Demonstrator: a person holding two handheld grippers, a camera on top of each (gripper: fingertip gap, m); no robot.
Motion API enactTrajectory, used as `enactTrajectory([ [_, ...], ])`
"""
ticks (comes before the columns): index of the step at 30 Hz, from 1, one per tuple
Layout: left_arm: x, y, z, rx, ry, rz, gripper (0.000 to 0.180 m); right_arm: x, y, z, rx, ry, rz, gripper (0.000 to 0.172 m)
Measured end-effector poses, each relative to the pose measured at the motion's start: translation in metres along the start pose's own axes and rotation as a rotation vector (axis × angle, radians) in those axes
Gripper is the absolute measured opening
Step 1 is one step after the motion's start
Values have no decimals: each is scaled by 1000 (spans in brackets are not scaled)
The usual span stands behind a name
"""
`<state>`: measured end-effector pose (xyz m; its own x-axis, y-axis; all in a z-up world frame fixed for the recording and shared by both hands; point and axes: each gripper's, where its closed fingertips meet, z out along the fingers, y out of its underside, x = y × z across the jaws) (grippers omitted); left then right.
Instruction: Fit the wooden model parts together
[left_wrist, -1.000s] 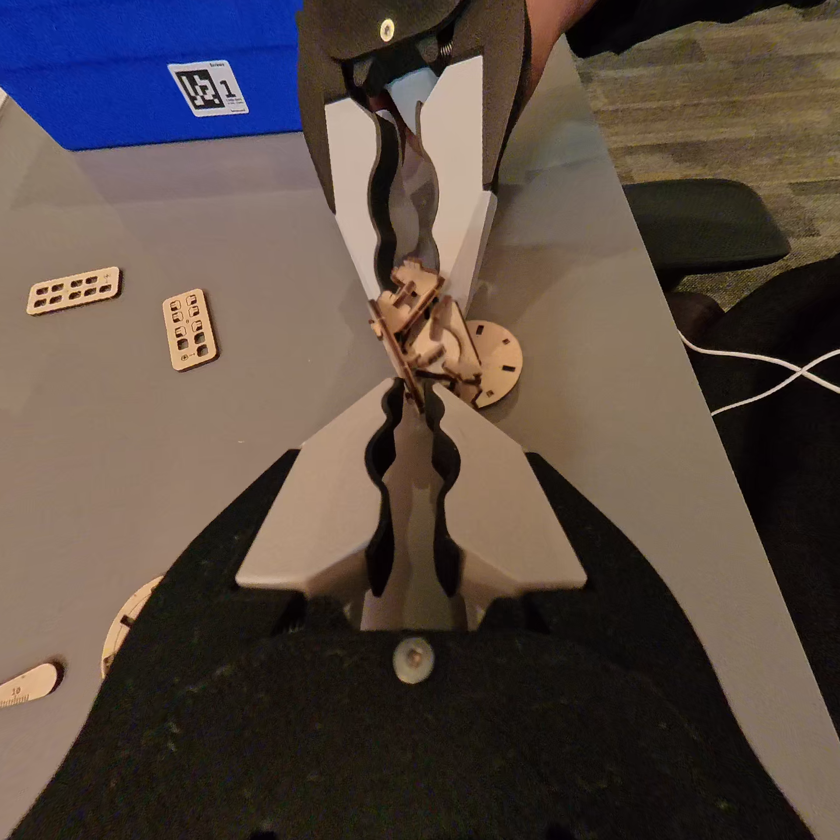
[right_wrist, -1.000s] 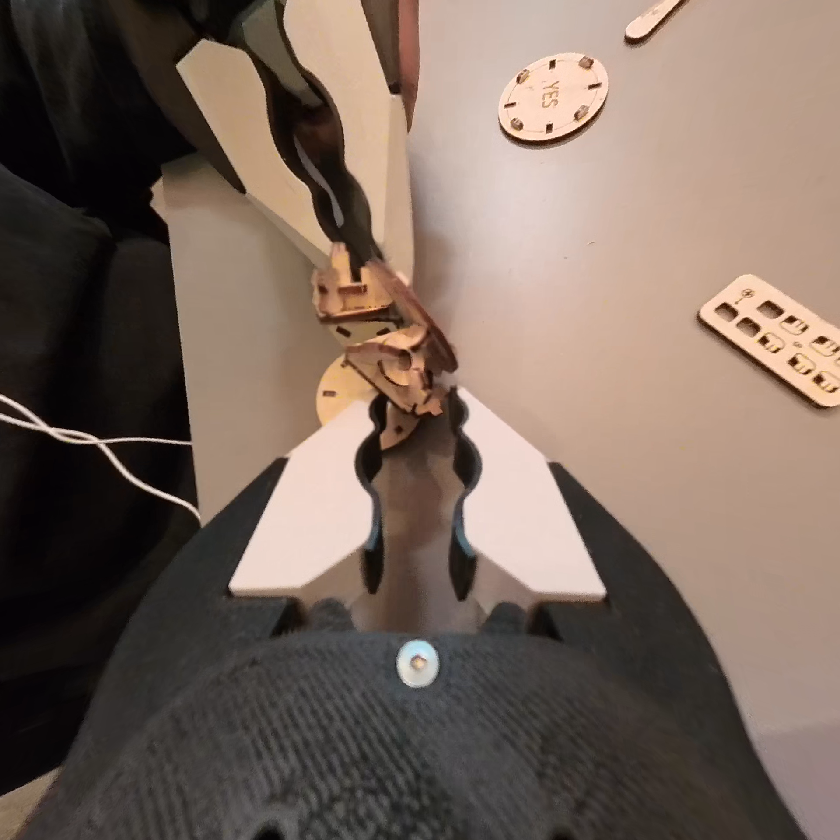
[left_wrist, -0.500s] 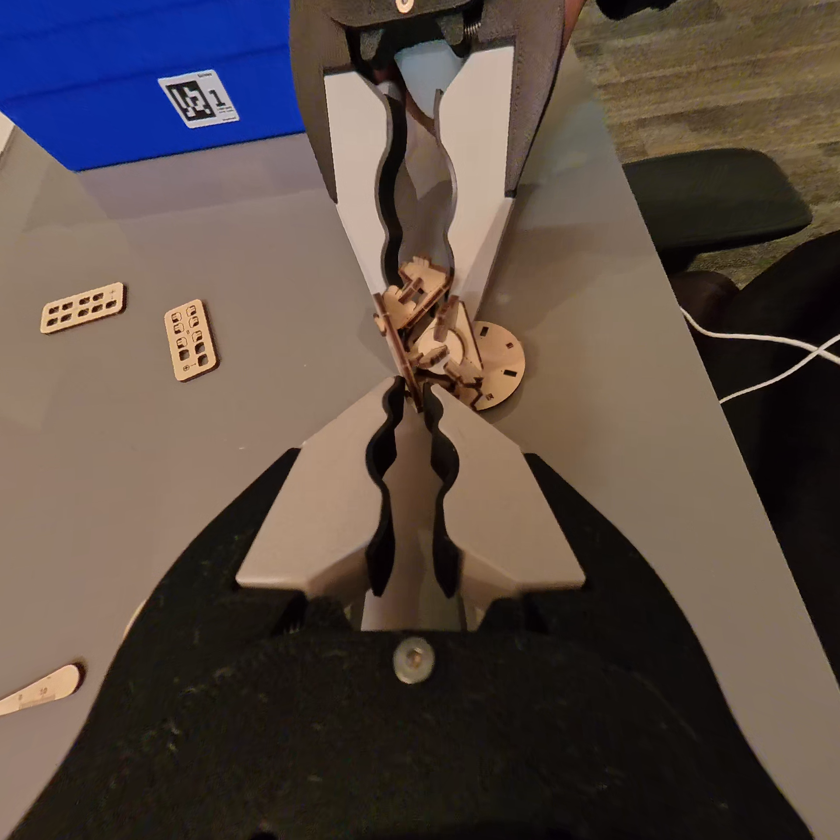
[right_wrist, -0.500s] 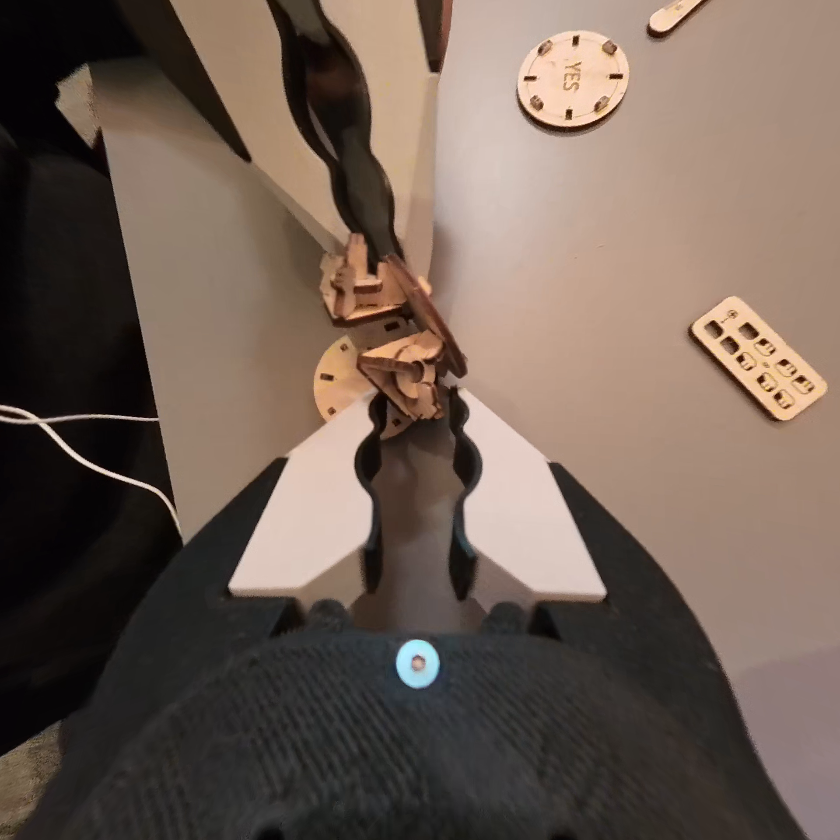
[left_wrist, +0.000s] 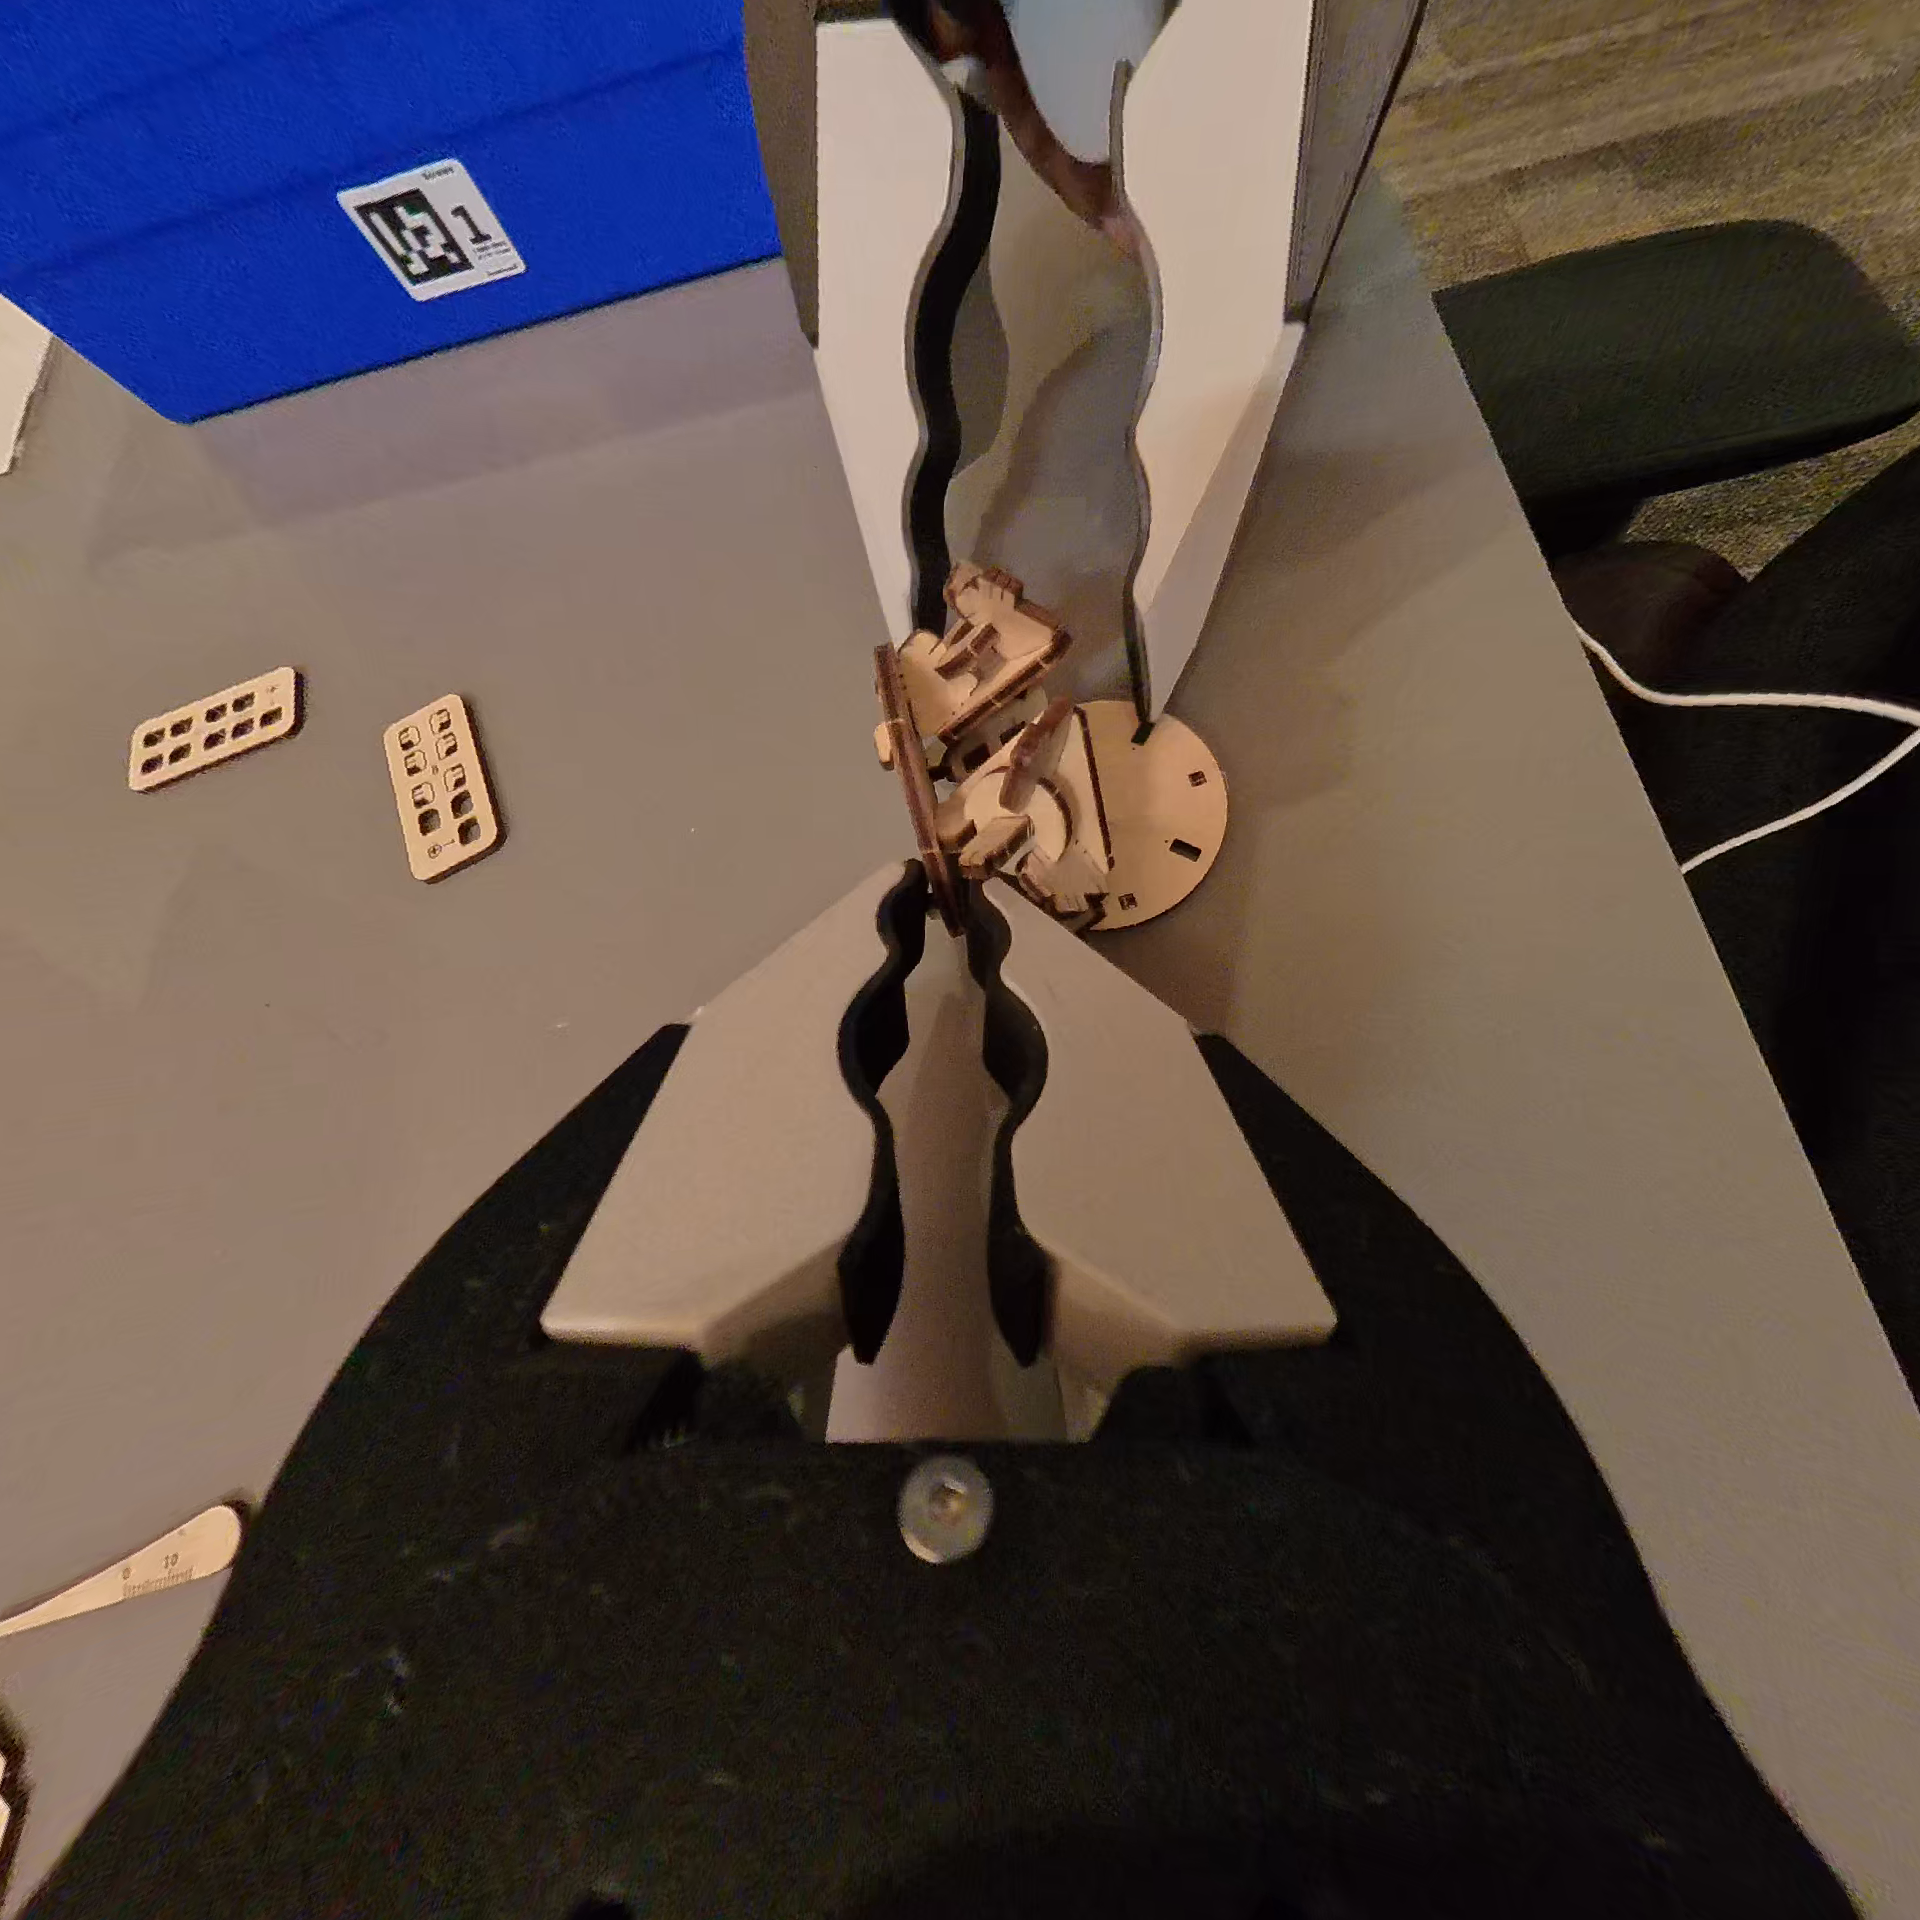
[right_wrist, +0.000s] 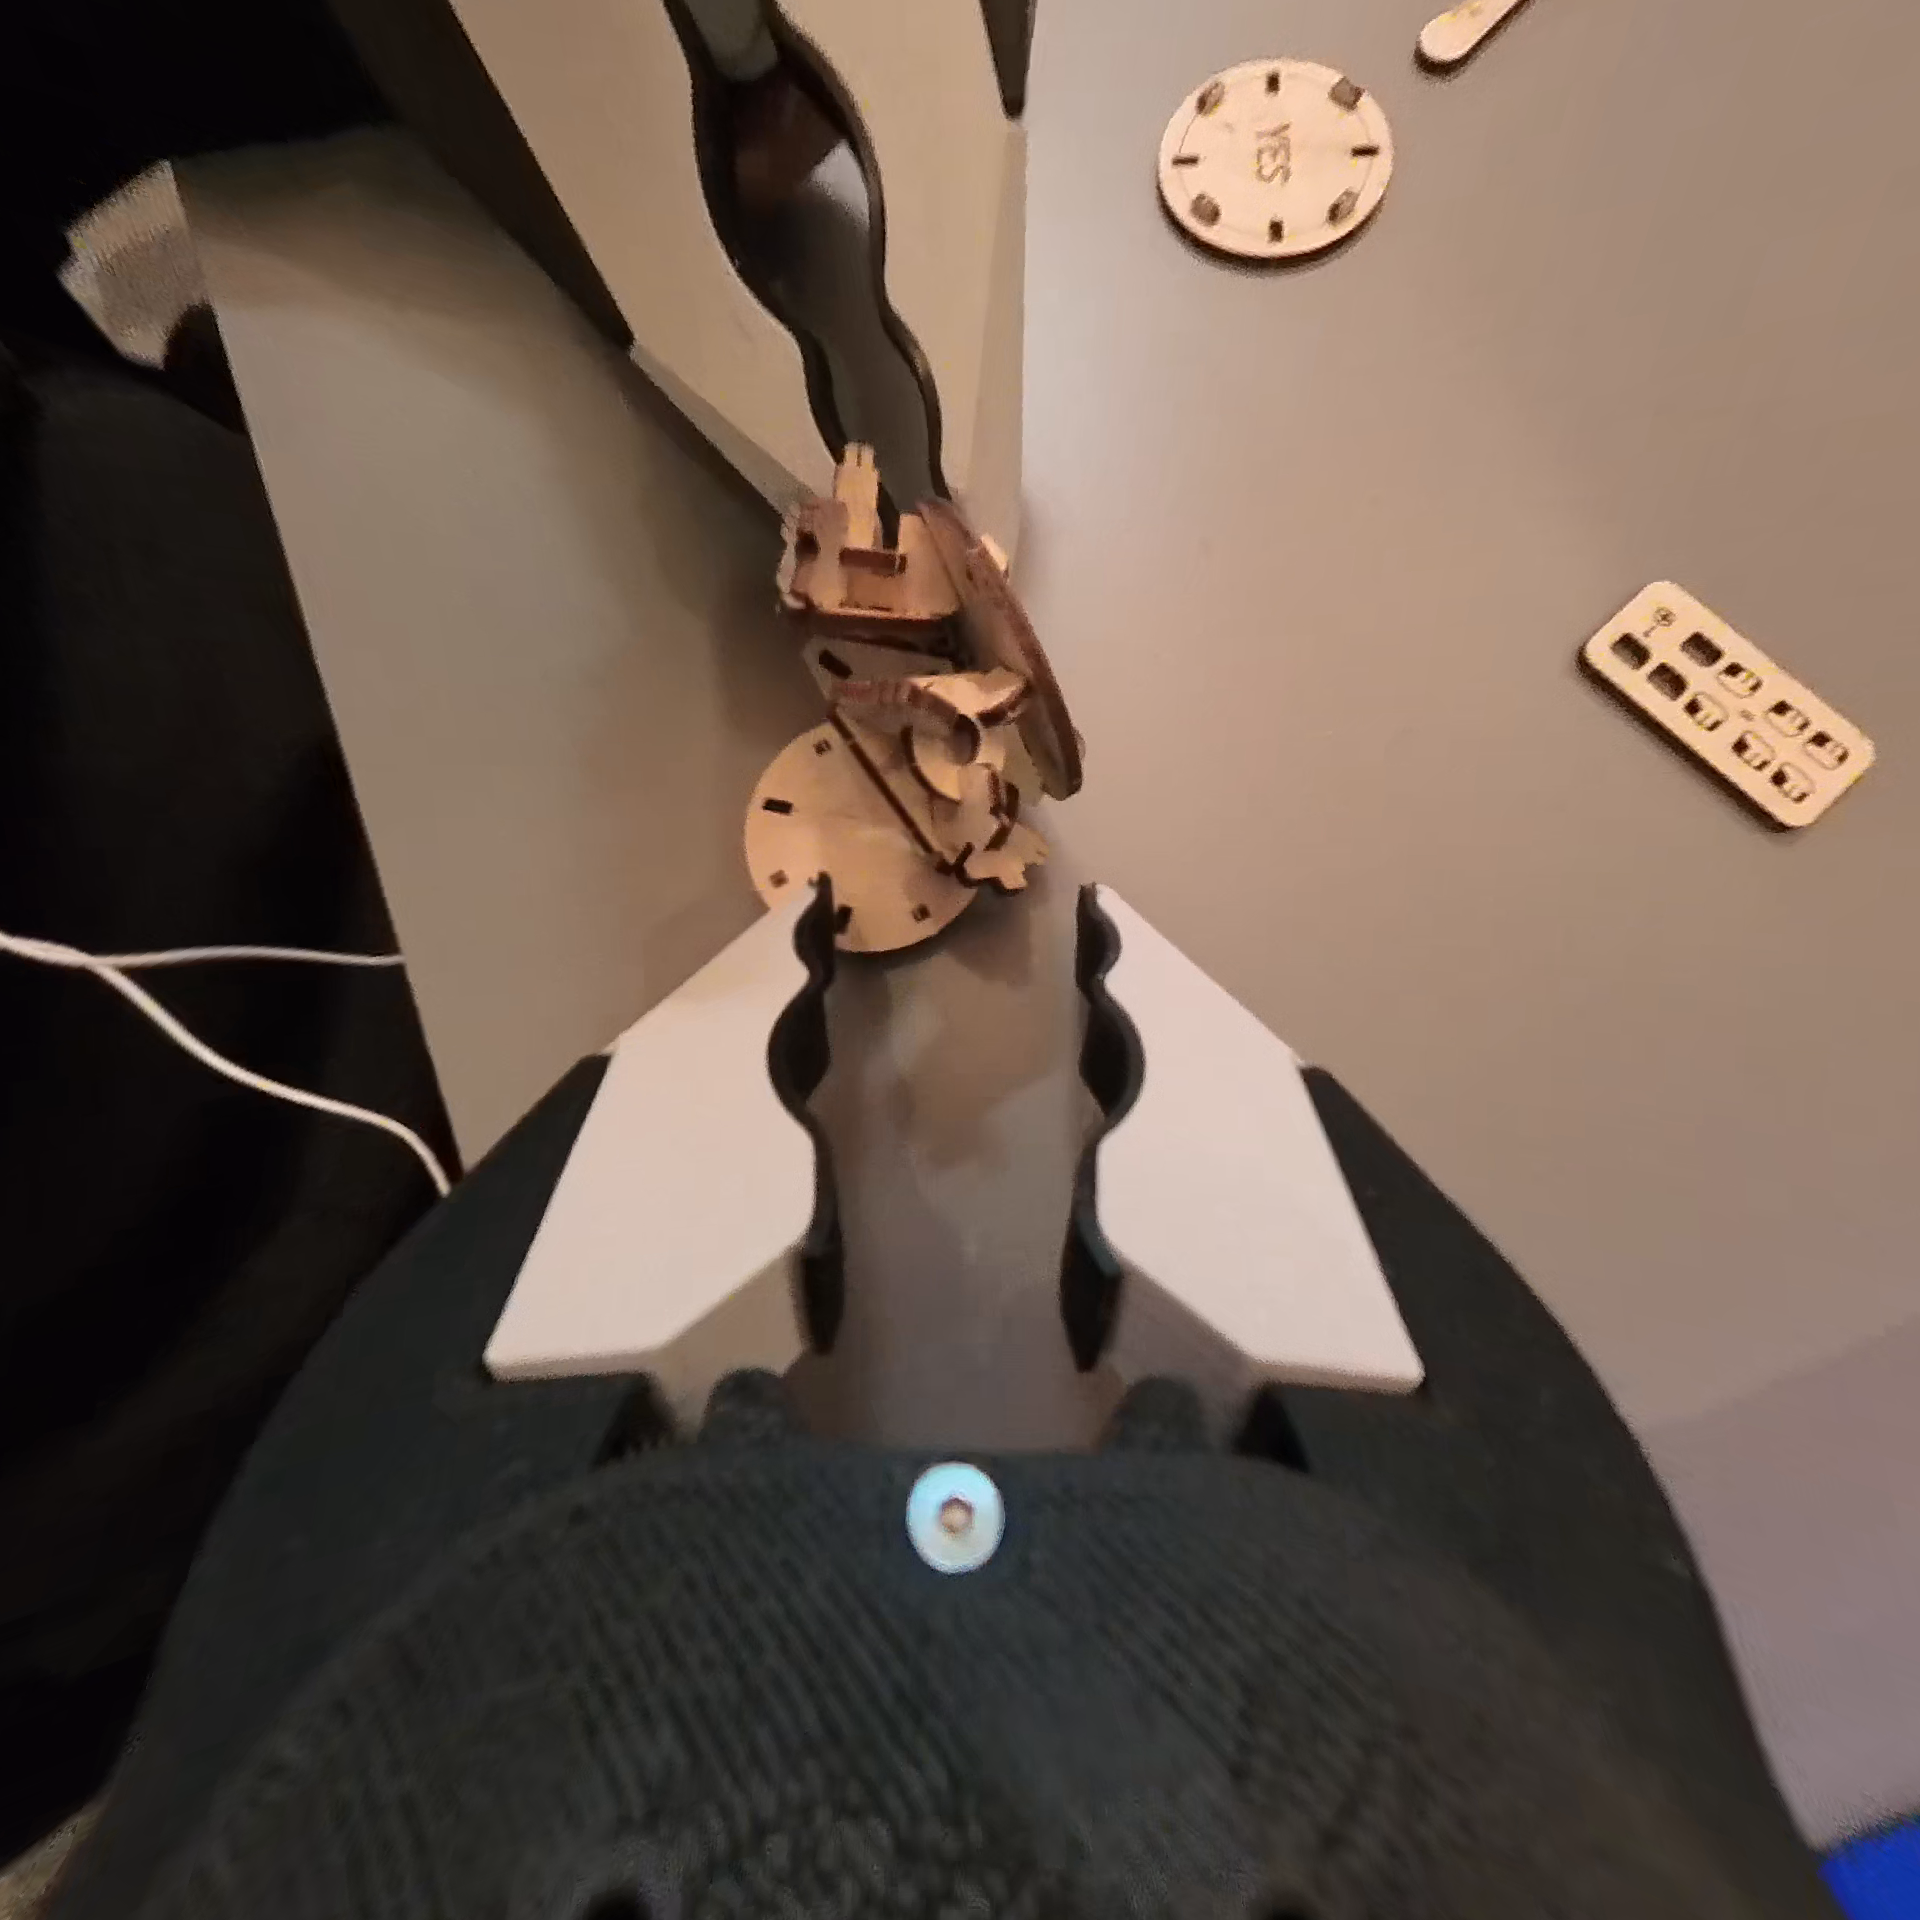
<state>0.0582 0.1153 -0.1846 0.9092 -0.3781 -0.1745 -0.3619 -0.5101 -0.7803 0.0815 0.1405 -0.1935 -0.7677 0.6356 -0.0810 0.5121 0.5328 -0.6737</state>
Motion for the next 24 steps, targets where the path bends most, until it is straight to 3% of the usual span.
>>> enactTrajectory([
  [7, 3, -1, 0, -6, -26, 42, 4, -3, -12, -7, 110, -67, 193, 22],
  [24, 5, -1, -2, -28, -58, 74, 5, -9, -13, -5, 224, -159, 362, 24],
])
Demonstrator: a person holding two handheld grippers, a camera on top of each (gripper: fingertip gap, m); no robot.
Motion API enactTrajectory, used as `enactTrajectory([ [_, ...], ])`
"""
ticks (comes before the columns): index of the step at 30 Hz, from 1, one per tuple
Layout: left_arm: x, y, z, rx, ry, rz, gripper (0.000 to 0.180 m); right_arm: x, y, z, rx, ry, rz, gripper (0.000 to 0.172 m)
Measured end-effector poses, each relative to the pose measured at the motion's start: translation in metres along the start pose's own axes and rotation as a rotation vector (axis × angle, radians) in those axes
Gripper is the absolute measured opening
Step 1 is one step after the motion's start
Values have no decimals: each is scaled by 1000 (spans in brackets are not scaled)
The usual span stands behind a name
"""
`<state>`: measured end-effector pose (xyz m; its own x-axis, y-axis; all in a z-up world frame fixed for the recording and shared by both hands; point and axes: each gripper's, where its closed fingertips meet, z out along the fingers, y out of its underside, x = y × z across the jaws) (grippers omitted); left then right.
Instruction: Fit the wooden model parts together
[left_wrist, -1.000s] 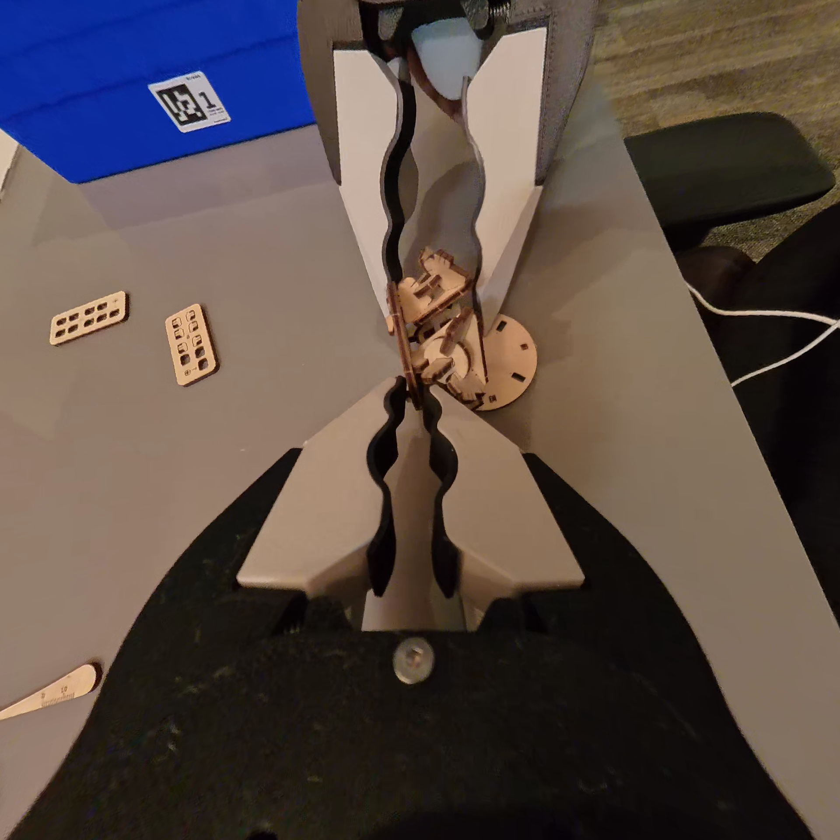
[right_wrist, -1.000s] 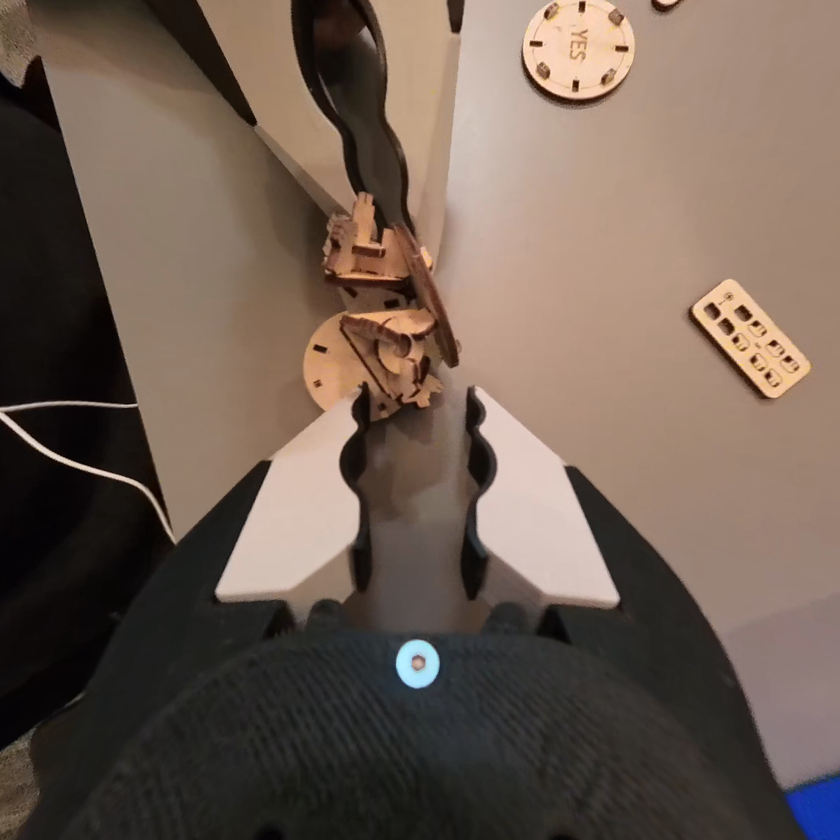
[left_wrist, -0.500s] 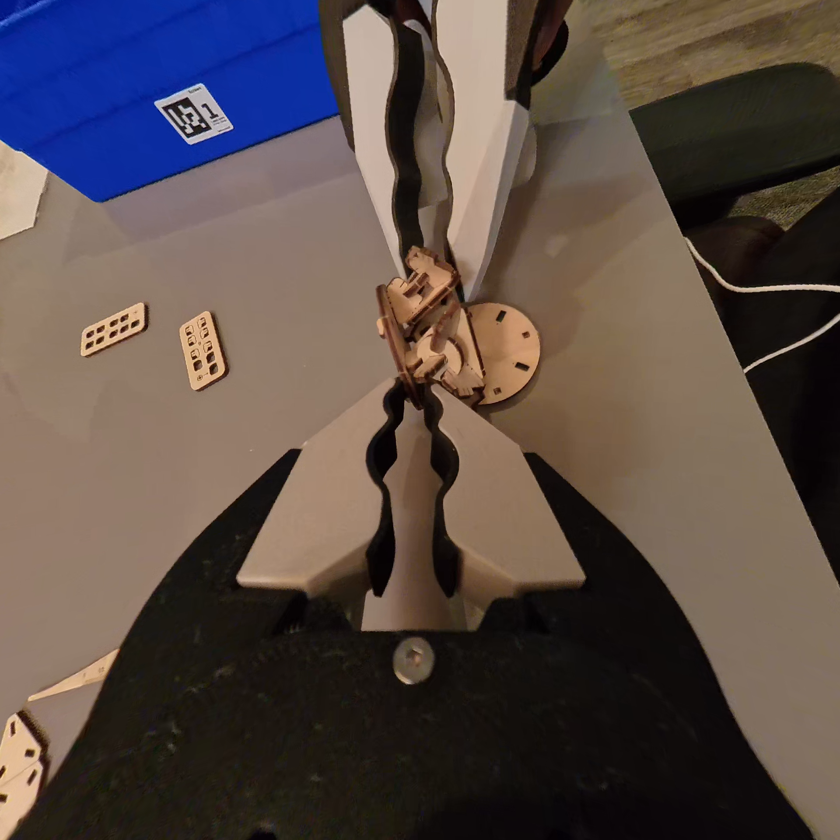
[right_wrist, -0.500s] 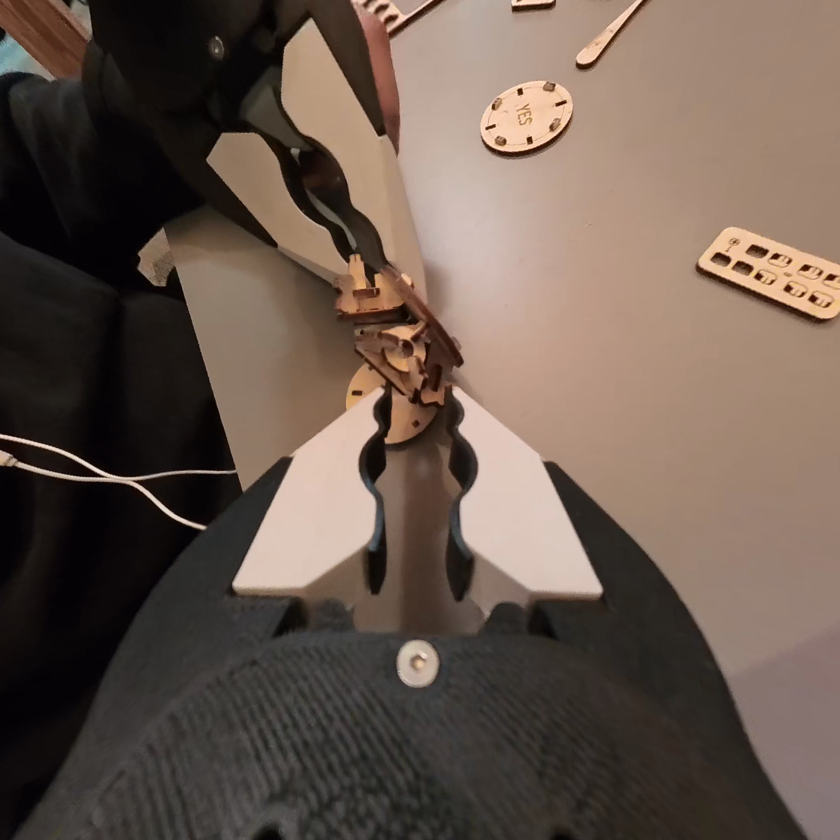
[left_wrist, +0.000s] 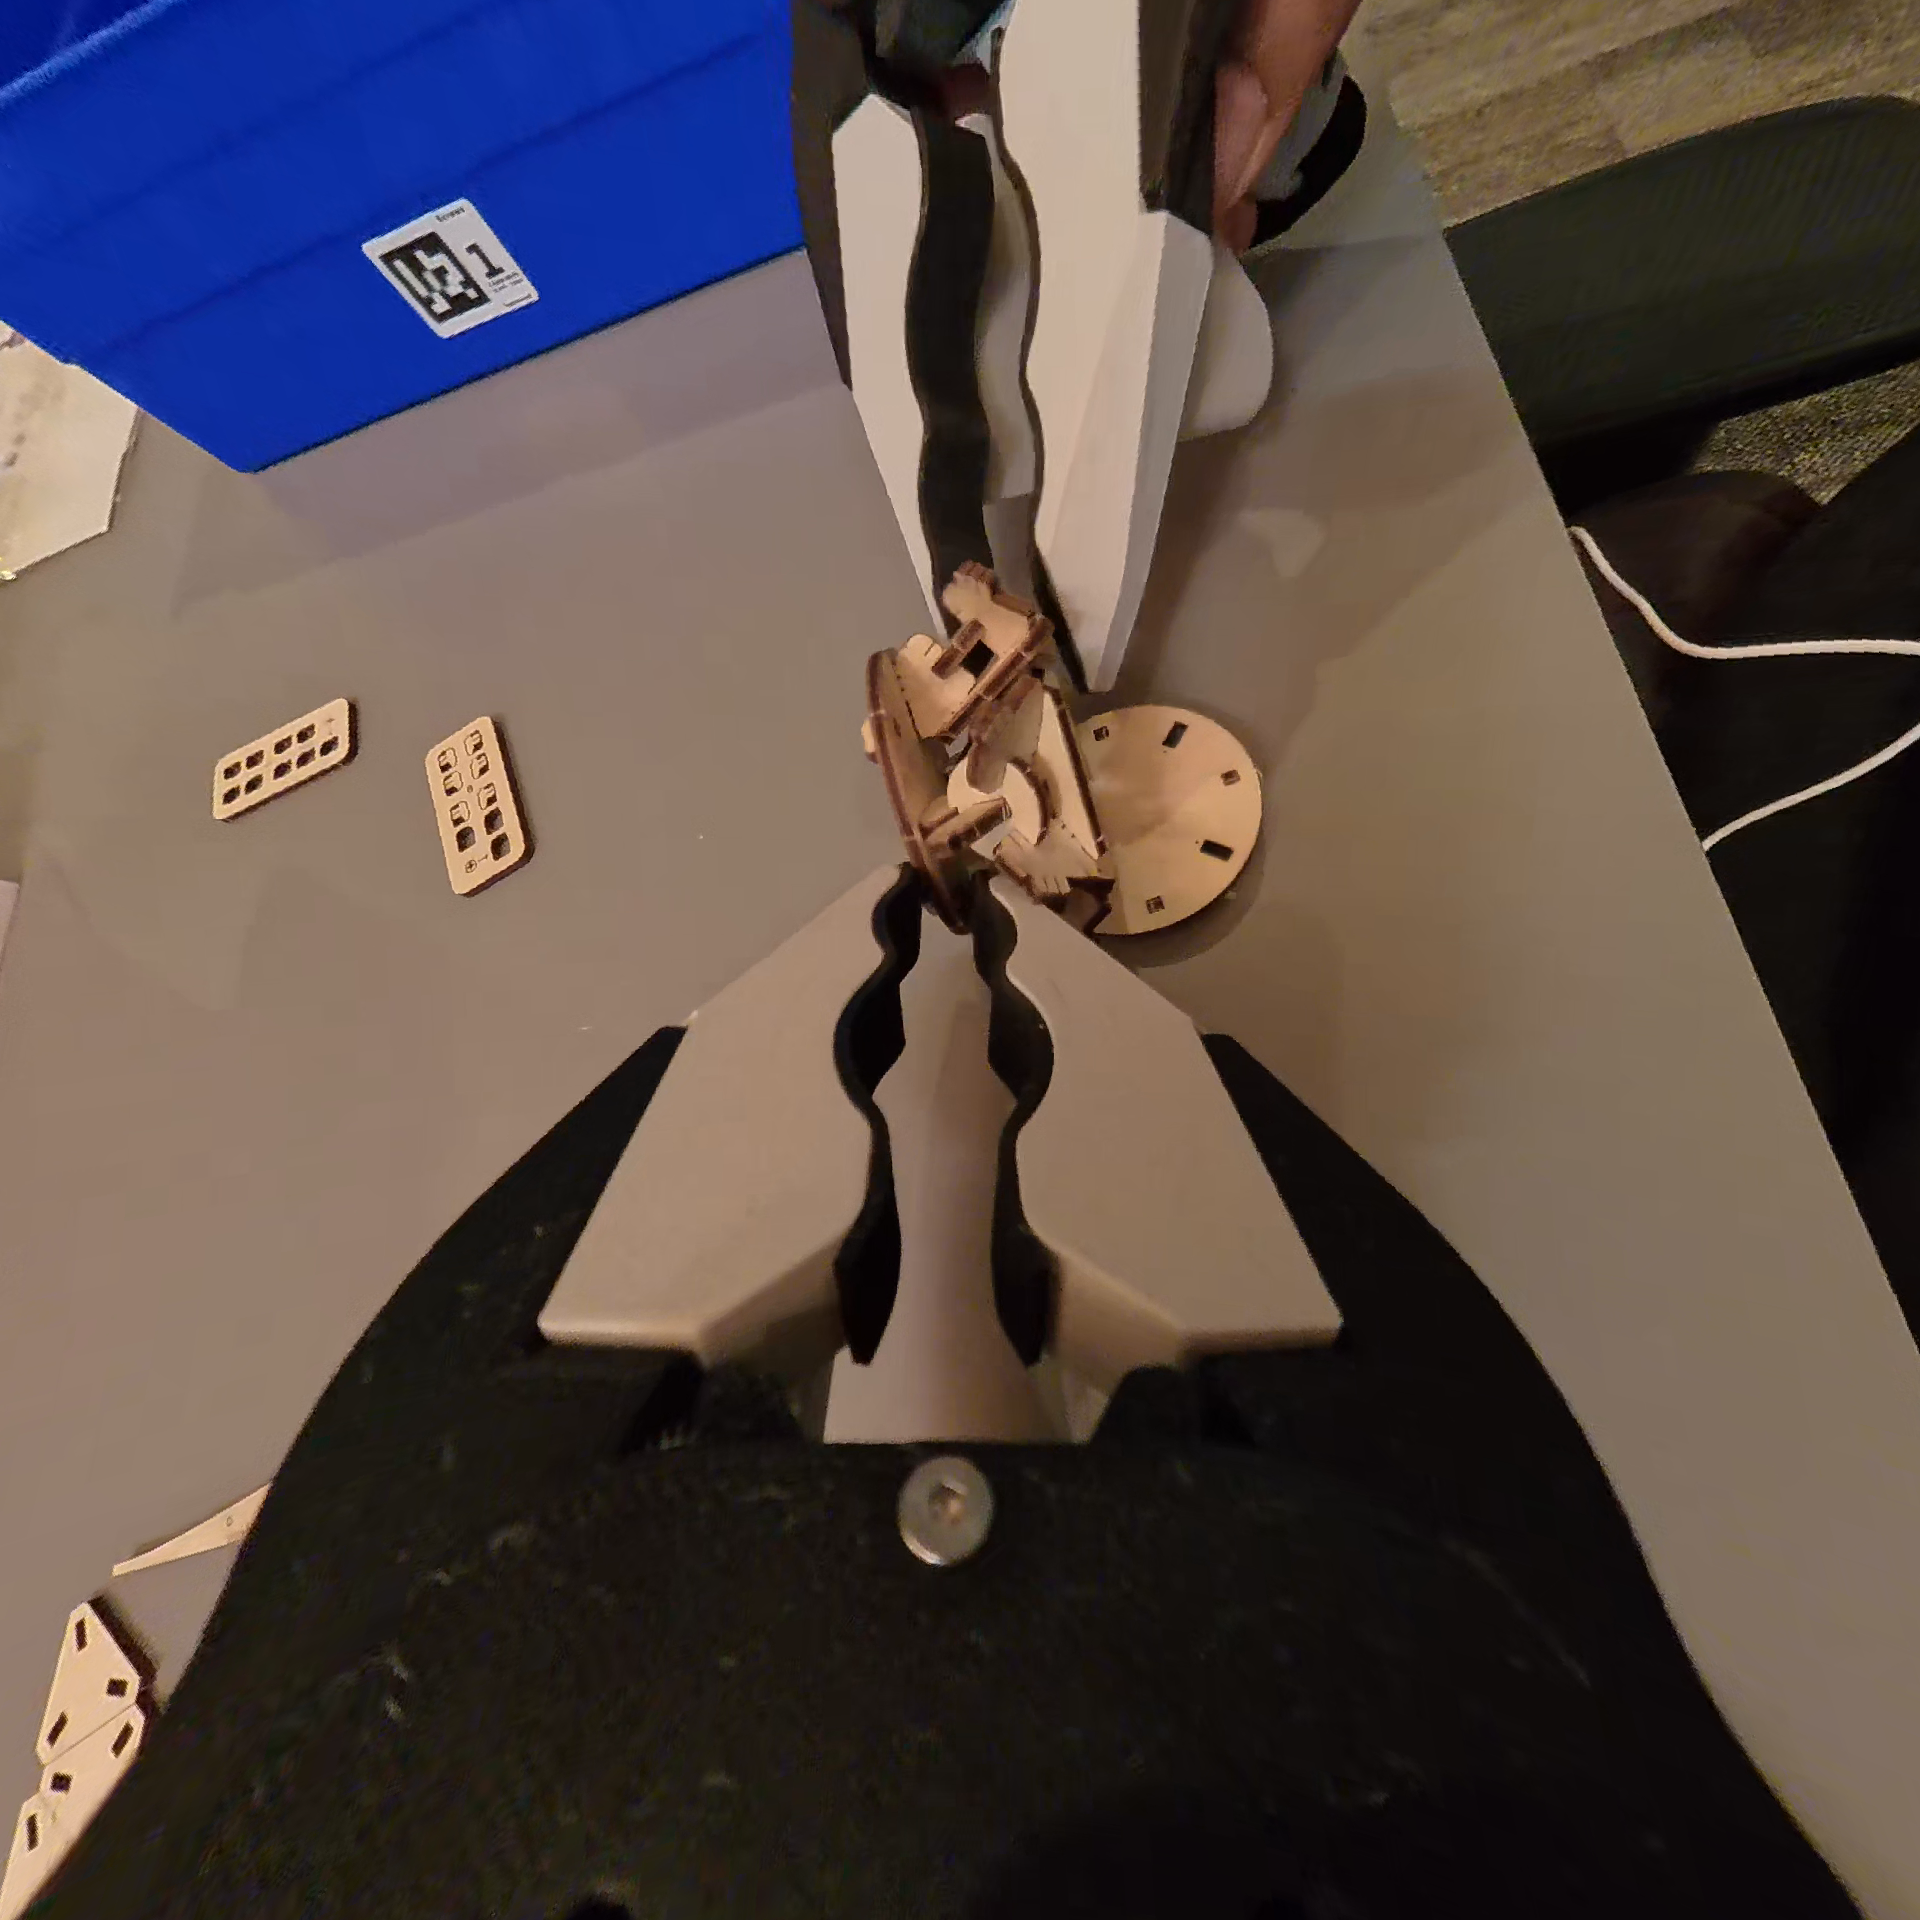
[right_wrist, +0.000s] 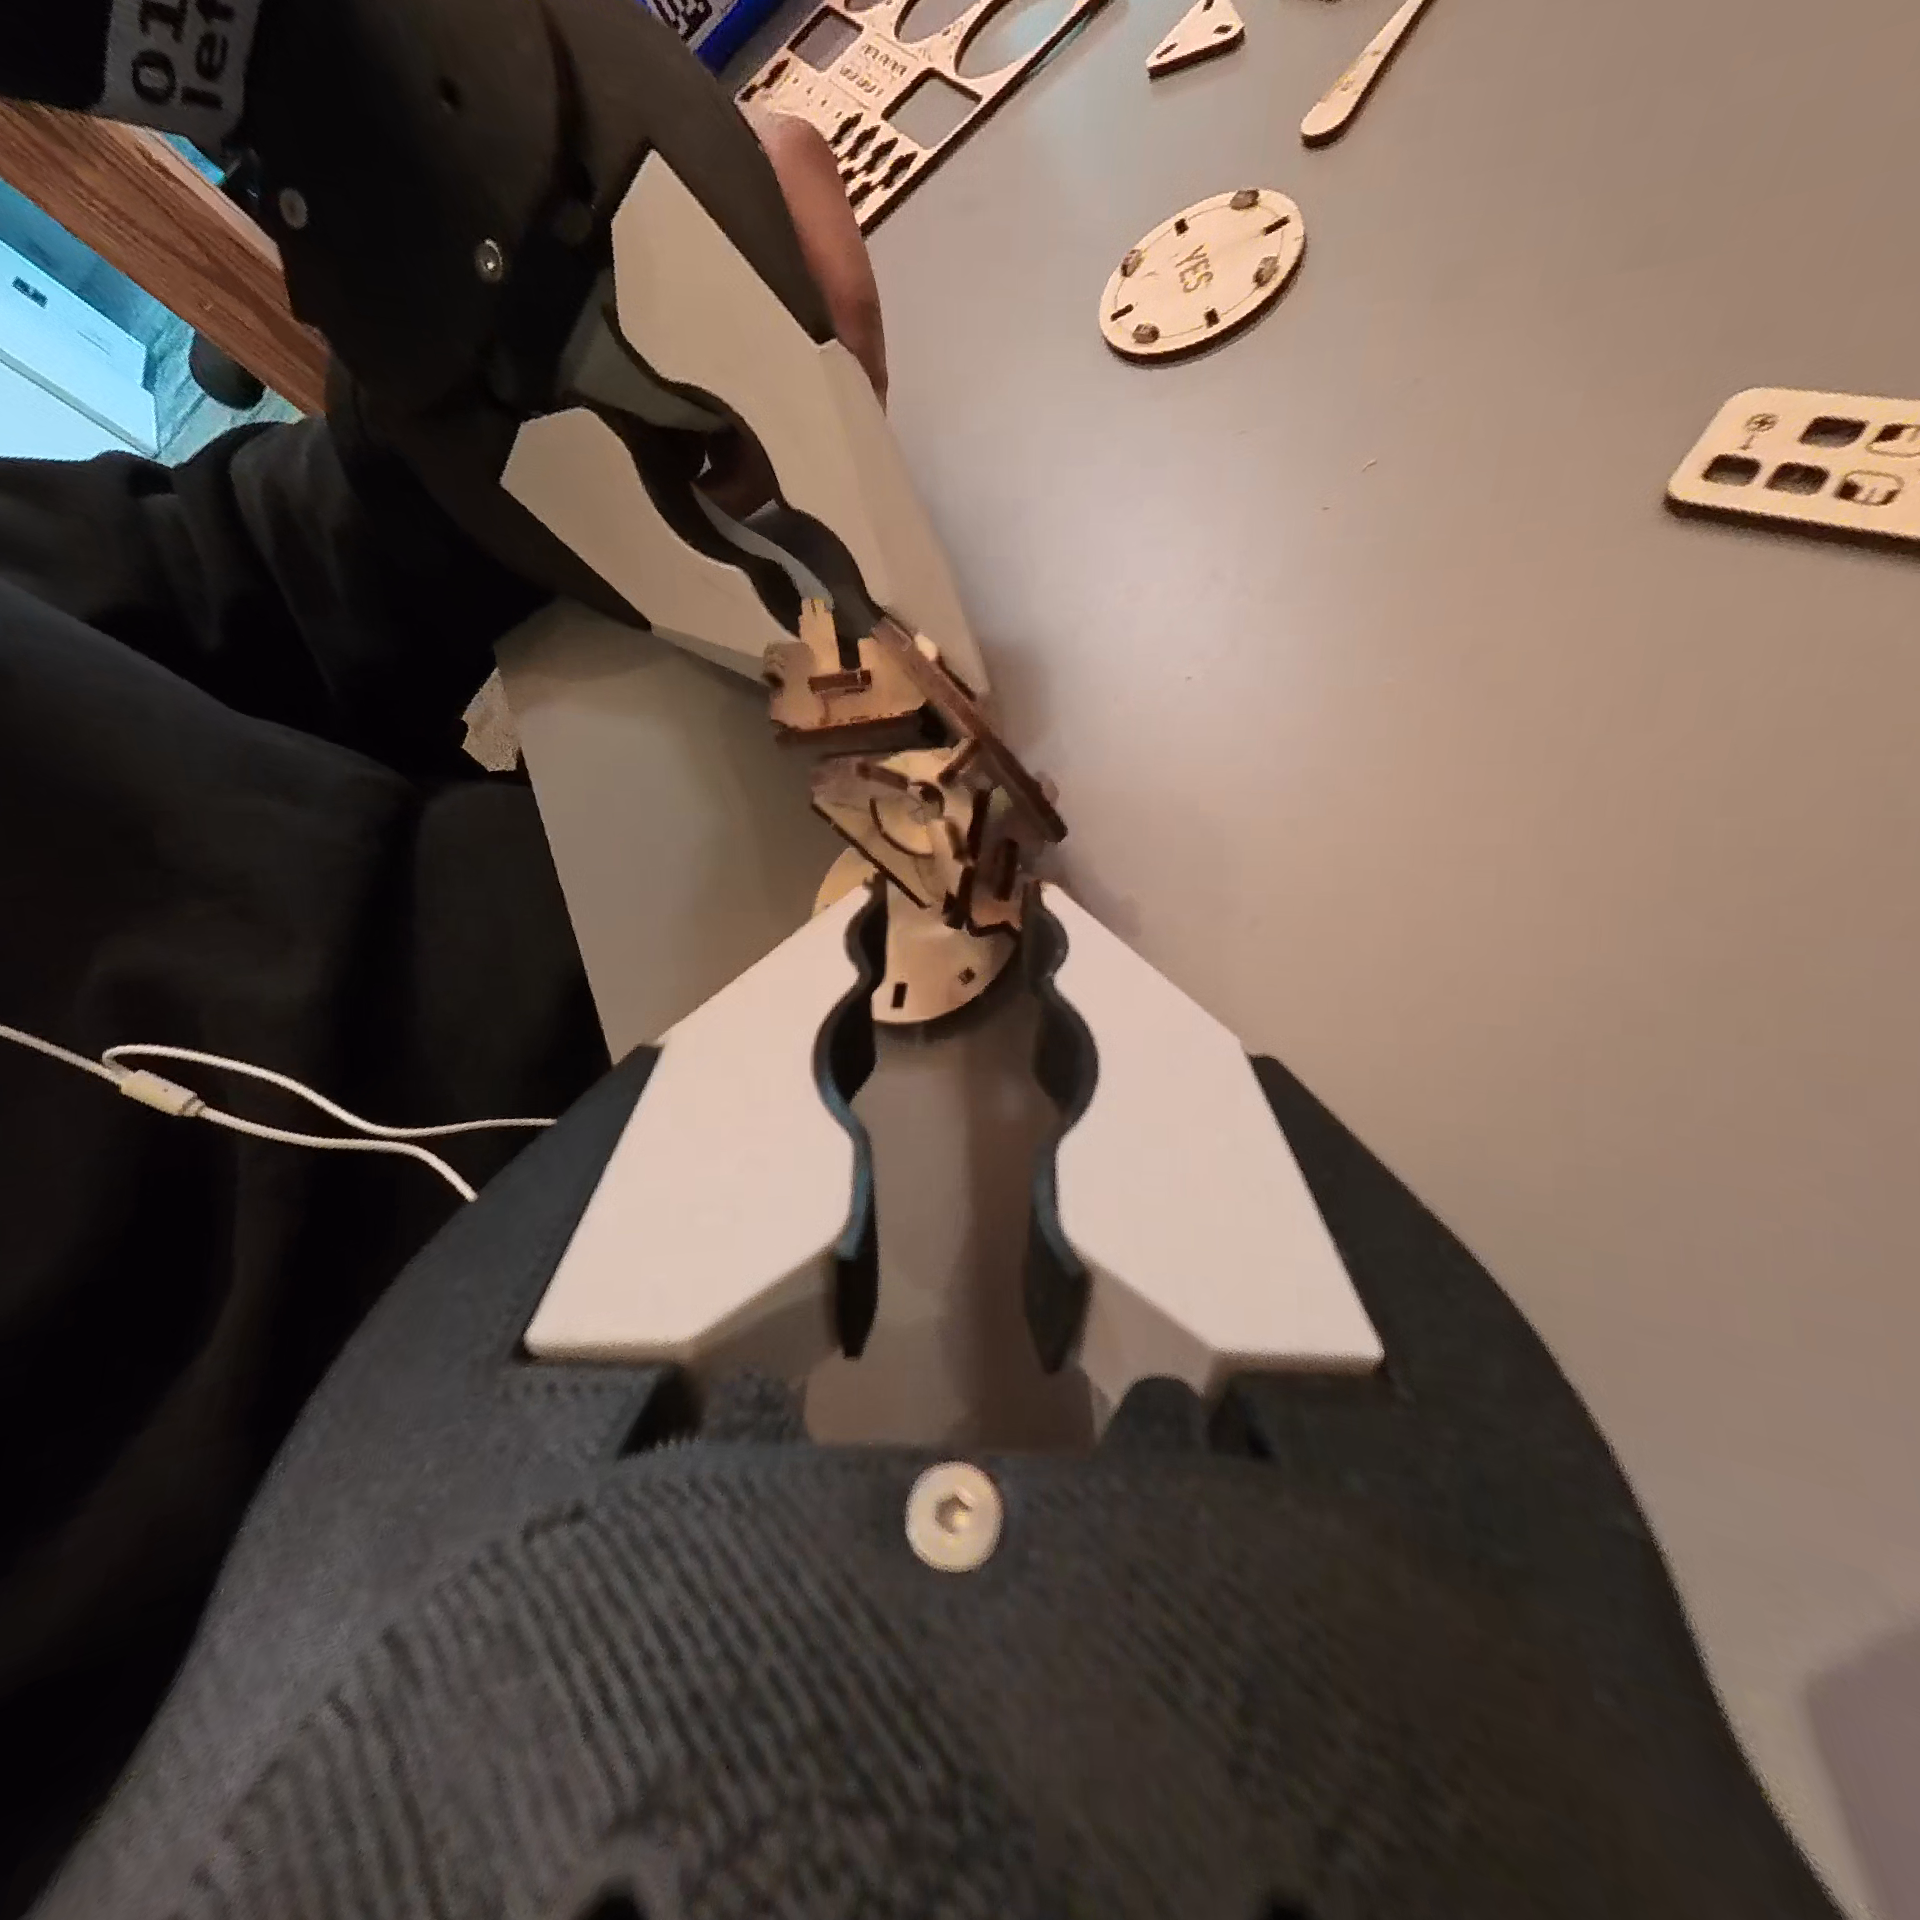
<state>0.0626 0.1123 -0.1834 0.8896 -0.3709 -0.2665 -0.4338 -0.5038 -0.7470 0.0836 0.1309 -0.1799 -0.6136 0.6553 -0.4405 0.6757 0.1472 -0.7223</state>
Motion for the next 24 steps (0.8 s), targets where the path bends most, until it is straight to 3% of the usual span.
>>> enactTrajectory([
  [24, 5, 0, -2, -8, 3, 53, 5, 1, 0, -1, 37, 60, -90, 19],
])
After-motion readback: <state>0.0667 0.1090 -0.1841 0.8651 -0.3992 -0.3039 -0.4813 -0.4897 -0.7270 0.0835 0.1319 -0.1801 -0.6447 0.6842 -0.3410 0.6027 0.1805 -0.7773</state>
